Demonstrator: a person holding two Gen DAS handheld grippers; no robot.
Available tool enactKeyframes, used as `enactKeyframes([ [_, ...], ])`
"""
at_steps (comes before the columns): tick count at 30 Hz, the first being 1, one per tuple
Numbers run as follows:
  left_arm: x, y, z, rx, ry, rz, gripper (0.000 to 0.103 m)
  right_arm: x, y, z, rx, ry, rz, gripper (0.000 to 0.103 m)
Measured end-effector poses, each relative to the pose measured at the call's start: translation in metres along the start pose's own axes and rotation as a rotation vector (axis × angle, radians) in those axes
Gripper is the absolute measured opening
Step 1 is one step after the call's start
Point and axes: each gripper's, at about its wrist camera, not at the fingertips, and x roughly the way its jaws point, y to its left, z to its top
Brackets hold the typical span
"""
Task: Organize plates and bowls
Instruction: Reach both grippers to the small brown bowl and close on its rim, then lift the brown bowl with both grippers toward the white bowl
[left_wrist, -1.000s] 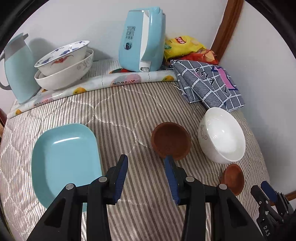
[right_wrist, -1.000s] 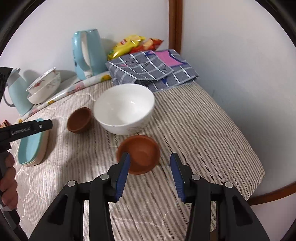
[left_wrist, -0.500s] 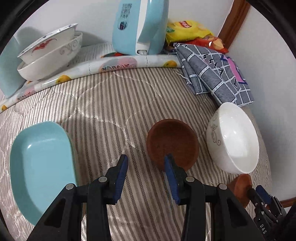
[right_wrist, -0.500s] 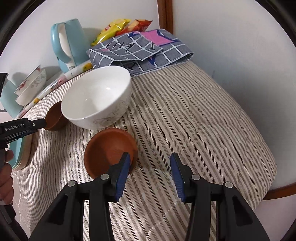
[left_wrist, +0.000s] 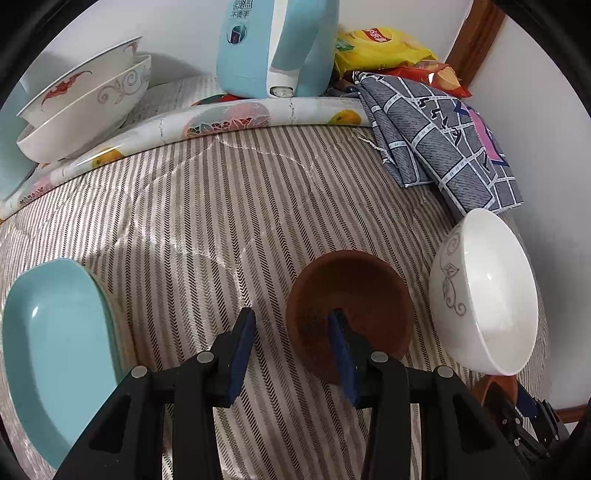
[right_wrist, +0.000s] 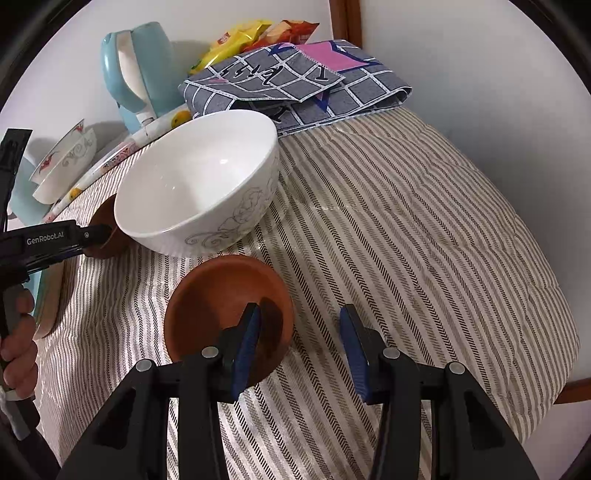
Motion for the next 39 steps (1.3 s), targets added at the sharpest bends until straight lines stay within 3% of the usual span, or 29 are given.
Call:
enactKeyframes([
  [3, 0.003, 0.001, 0.0, -0.006, -0.007, -0.007, 0.037, 0.0, -0.002, 0.002, 0.011, -0.005, 0.0, 0.038],
  [5, 0.004, 0.0, 0.0, -0.004, -0.009, -0.011, 0.032, 0.001, -0.003, 0.002, 0.013, -0.006, 0.016, 0.033],
  [9, 0.002, -0.003, 0.0, 0.005, -0.014, -0.023, 0.015, 0.0, 0.001, 0.002, 0.01, -0.003, 0.054, 0.014],
  [18, -0.015, -0.004, -0.005, 0.003, -0.051, -0.044, 0.008, -0.008, -0.001, -0.003, 0.036, -0.021, 0.087, 0.008],
  [39, -0.072, 0.005, -0.032, -0.006, -0.109, -0.063, 0.008, -0.056, -0.002, -0.017, 0.042, -0.093, 0.099, 0.008],
])
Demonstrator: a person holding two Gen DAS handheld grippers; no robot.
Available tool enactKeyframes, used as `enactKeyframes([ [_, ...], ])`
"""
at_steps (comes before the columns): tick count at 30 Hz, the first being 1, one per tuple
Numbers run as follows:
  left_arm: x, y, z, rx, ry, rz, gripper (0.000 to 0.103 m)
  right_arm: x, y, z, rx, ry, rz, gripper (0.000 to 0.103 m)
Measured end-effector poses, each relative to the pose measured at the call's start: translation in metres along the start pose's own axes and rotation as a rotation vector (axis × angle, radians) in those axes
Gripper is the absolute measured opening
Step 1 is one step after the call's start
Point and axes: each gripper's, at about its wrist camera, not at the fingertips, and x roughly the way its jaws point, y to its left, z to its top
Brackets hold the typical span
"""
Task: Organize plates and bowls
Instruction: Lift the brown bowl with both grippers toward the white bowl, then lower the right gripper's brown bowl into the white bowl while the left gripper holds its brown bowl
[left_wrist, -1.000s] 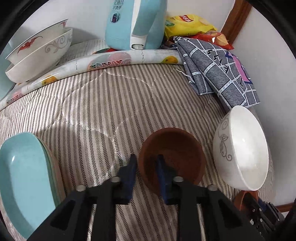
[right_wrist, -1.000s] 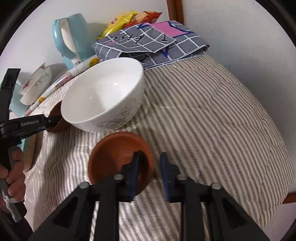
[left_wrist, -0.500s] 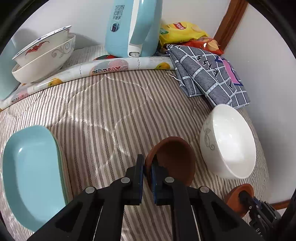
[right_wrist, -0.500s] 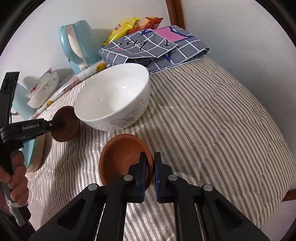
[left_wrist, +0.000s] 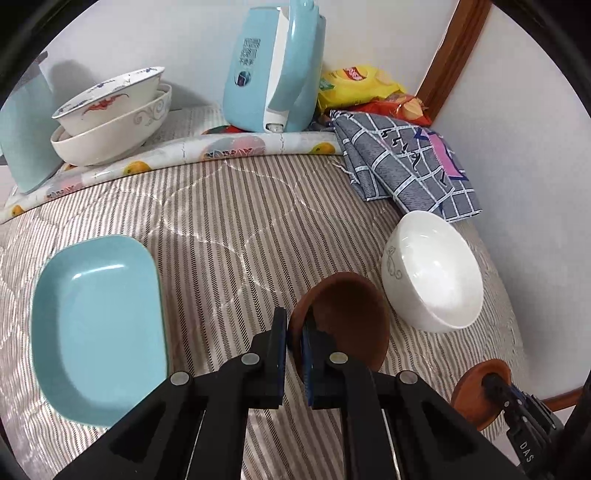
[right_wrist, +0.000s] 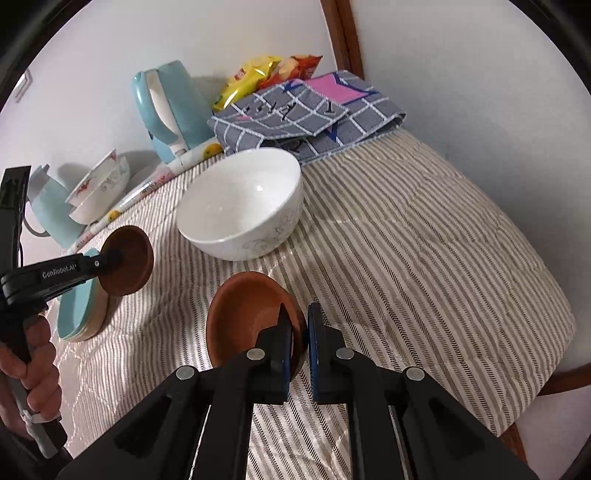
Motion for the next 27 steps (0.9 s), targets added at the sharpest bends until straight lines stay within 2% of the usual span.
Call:
enactKeyframes([
  [14, -0.035, 0.006, 0.007, -0.006, -0.058, -0.017, 0.008, -0.038, 0.018, 0.027, -0.027, -0.074, -0.003, 0.008],
  [27, -0.039, 0.021, 0.021, -0.019, -0.073, 0.001, 0.008, -0.019, 0.042, 0.061, -0.057, -0.088, 0.007, 0.008],
])
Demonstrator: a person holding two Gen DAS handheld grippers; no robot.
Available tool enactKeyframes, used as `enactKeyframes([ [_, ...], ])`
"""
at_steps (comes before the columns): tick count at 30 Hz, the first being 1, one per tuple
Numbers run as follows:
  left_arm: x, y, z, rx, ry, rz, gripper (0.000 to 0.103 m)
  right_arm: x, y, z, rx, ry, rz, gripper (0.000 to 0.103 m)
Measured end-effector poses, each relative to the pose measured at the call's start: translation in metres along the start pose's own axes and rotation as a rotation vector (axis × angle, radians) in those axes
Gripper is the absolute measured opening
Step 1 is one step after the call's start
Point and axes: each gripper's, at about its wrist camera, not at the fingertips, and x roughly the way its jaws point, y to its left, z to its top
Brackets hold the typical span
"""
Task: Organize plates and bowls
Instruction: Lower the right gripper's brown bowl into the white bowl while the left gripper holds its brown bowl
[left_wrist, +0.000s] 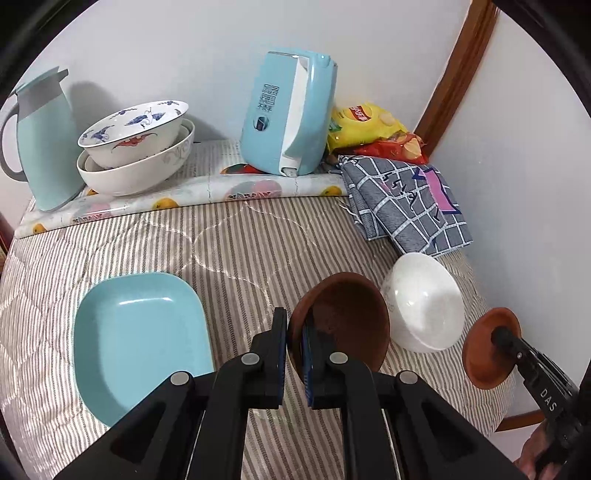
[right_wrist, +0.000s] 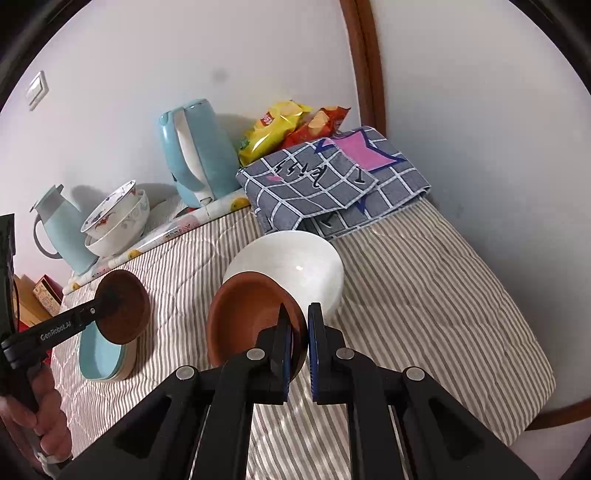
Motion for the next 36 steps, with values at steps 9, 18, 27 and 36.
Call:
enactKeyframes([
  [9, 0.013, 0.011, 0.005, -0.021, 0.009, 0.003, 0.008, 0.028, 0.007, 0.018, -0.028, 0.022, -0.009, 0.008],
  [18, 0.036, 0.013, 0.011, -0.028, 0.038, 0.002, 0.008, 0.062, 0.011, 0.027, -0.058, 0.07, -0.038, 0.008],
  [27, 0.059, 0.014, 0.016, -0.04, 0.061, -0.007, 0.008, 0.092, 0.007, 0.029, -0.067, 0.114, -0.057, 0.008],
  [36, 0.074, 0.011, 0.02, -0.039, 0.077, -0.011, 0.008, 0.115, 0.002, 0.034, -0.054, 0.149, -0.058, 0.008],
])
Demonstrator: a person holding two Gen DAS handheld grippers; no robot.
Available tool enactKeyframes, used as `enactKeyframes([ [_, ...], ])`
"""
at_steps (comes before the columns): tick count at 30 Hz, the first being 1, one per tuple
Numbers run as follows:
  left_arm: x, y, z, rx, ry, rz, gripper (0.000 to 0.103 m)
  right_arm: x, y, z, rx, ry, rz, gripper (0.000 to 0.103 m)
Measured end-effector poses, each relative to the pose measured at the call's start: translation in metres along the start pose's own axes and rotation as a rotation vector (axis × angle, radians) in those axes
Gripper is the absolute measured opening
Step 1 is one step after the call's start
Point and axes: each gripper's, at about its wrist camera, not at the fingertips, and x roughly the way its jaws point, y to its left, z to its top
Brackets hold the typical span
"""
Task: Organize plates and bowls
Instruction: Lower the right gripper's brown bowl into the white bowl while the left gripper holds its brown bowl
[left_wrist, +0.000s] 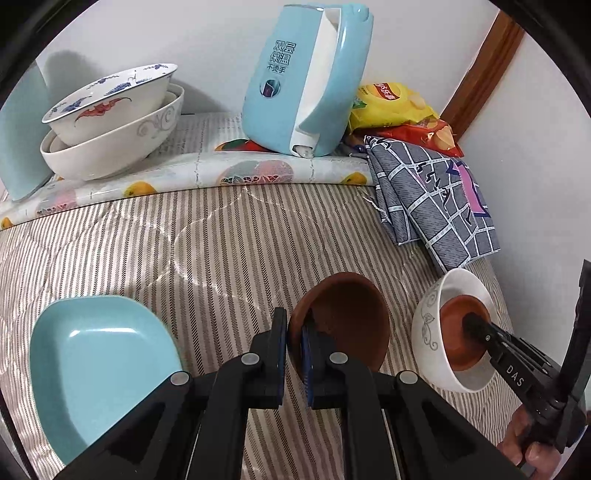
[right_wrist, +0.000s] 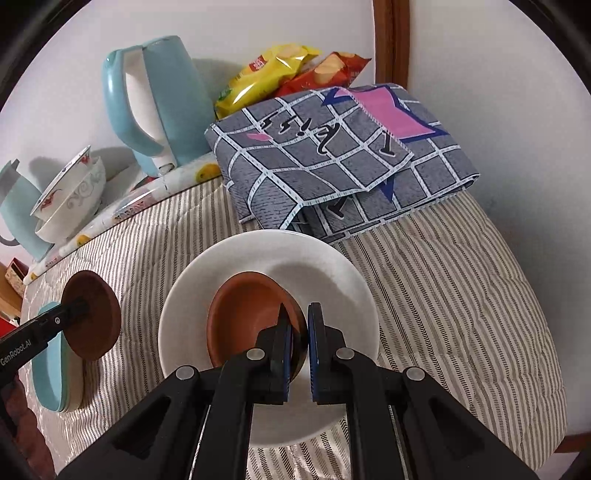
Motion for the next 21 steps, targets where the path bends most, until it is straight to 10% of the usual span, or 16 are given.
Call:
enactKeyframes([
  [21, 0.011, -0.005, 0.003, -0.001, 0.015, -0.021, 0.008, 0.022, 0.021, 0.001, -0.187, 0.06, -0.16, 0.015],
])
